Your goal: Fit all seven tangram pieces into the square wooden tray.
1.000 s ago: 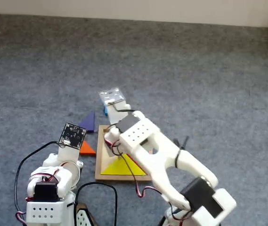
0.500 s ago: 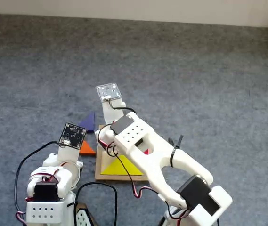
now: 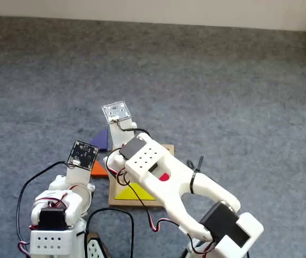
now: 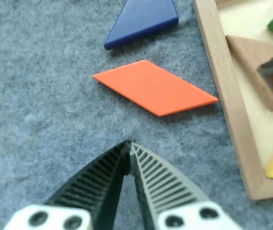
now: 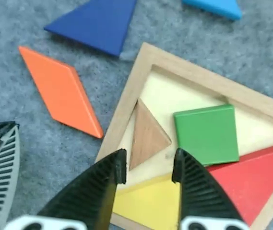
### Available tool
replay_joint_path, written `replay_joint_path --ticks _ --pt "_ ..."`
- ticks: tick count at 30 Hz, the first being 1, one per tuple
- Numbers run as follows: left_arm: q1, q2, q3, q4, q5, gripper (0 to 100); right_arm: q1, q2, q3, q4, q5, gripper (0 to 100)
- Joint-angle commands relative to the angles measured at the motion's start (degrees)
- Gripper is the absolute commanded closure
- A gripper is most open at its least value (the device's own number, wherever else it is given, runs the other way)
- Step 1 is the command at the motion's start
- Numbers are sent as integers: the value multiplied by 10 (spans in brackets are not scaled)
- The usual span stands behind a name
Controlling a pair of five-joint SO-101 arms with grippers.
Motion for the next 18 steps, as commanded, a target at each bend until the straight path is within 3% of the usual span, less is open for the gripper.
replay_joint_path --ticks 1,3,6,13,18 --pt "9 -11 11 3 4 993 34 -9 -19 2 15 927" --pt "9 -11 11 3 4 993 47 -9 -19 1 70 998" --pt "9 -11 11 3 4 993 69 -9 -15 1 129 994" --pt "9 -11 11 3 4 993 122 -3 -12 -7 133 995" --pt "9 -11 11 3 4 993 107 -3 70 -96 133 995"
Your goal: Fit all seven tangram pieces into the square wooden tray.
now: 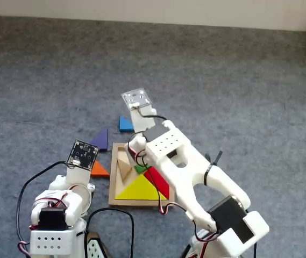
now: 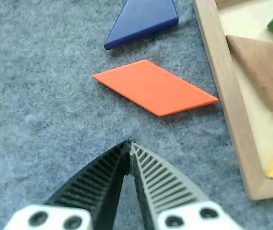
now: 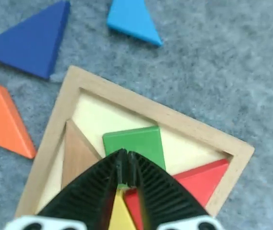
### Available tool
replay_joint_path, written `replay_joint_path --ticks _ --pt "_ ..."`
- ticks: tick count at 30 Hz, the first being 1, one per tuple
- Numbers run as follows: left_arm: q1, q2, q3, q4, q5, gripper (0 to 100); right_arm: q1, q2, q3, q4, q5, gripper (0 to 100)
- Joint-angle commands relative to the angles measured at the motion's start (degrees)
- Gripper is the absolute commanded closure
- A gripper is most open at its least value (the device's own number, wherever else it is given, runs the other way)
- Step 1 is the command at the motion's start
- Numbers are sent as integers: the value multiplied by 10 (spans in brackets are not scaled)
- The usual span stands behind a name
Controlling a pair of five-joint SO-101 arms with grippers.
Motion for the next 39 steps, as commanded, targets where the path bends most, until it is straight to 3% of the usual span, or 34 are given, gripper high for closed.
replay_joint_path --ticks 1,9,17,24,34,39 --pt "9 -11 11 3 4 993 -15 -3 50 -66 8 995" --pt "9 -11 11 3 4 993 -87 -8 95 -86 8 995" --pt "9 -11 11 3 4 993 -130 -10 91 -23 8 995" --pt "9 -11 11 3 4 993 -101 -16 86 7 8 995" --pt "9 -11 11 3 4 993 -23 -183 75 5 8 995" --pt "9 -11 11 3 4 993 14 -189 70 4 8 992"
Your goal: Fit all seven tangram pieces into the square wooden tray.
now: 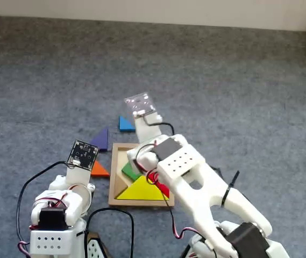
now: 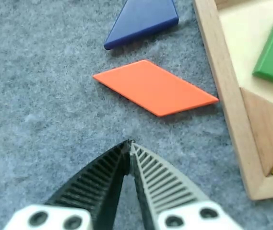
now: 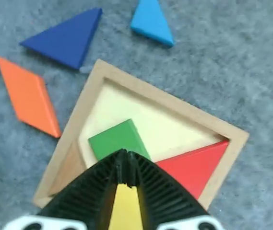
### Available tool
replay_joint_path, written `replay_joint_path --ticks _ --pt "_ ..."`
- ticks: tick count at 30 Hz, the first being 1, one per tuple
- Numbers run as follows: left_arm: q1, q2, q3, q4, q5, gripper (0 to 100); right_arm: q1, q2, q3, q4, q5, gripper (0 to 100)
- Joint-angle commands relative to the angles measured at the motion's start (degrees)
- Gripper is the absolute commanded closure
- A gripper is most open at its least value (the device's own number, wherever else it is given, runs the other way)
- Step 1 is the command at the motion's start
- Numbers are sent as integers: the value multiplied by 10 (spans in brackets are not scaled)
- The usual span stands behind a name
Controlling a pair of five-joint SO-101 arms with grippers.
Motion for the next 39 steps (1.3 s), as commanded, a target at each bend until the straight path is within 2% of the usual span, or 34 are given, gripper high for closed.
replay_joint_path --ticks 1,4,6,10,13,20,26,34,39 --pt "9 -11 11 3 4 993 26 -16 -20 -1 8 991" --pt "9 -11 11 3 4 993 28 22 -49 -35 41 967" --pt "9 -11 11 3 4 993 27 65 -77 -46 98 899" --pt "9 -11 11 3 4 993 26 166 -152 -55 157 787" --pt "9 -11 11 3 4 993 24 235 -214 -55 184 785" --pt "9 -11 11 3 4 993 15 342 -347 -55 189 782" --pt "9 -11 11 3 4 993 -7 402 -402 -56 189 782" --pt "9 -11 11 3 4 993 9 480 -432 -53 189 787" --pt "9 -11 11 3 4 993 25 480 -431 -53 189 882"
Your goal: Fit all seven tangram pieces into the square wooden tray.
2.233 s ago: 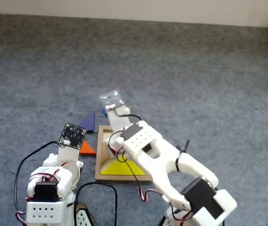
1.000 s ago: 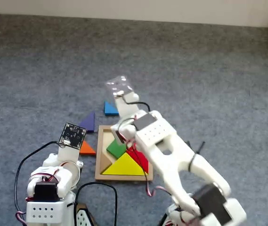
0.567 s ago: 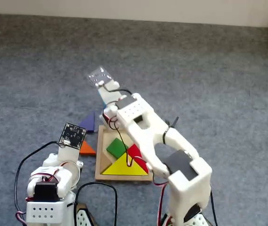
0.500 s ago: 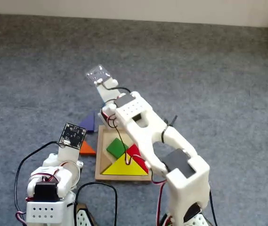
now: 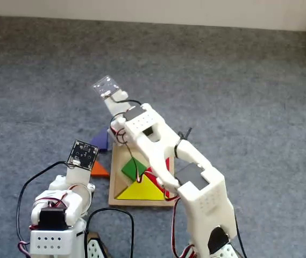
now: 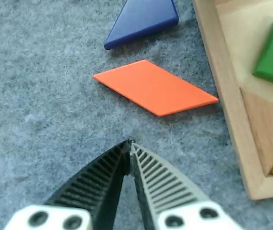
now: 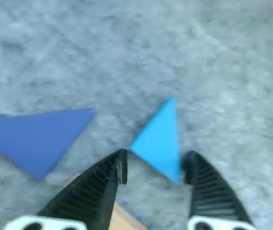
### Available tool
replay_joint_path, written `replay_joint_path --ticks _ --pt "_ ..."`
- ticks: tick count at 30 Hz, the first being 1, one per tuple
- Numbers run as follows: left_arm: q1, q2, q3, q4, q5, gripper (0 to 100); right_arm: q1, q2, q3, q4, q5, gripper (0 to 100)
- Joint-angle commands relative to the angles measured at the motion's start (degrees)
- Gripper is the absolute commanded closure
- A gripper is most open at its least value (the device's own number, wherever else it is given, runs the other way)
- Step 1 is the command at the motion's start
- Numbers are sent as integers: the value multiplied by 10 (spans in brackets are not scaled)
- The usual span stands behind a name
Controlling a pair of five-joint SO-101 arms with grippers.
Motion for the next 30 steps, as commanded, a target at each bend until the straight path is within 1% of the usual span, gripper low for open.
replay_joint_path --ticks 1,10,12,15,17,23,30 --pt "9 -11 11 3 4 993 11 1 -21 -6 6 896" --pt "9 -11 11 3 4 993 26 1 -23 -6 5 902" --pt "9 -11 11 3 4 993 23 0 -23 -6 2 861" --pt "9 -11 11 3 4 993 13 1 -23 -6 1 772" --pt "9 -11 11 3 4 993 6 1 -24 -7 2 744" --pt "9 -11 11 3 4 993 -10 5 -30 -20 4 743" --pt "9 -11 11 3 4 993 14 6 -33 -23 1 743"
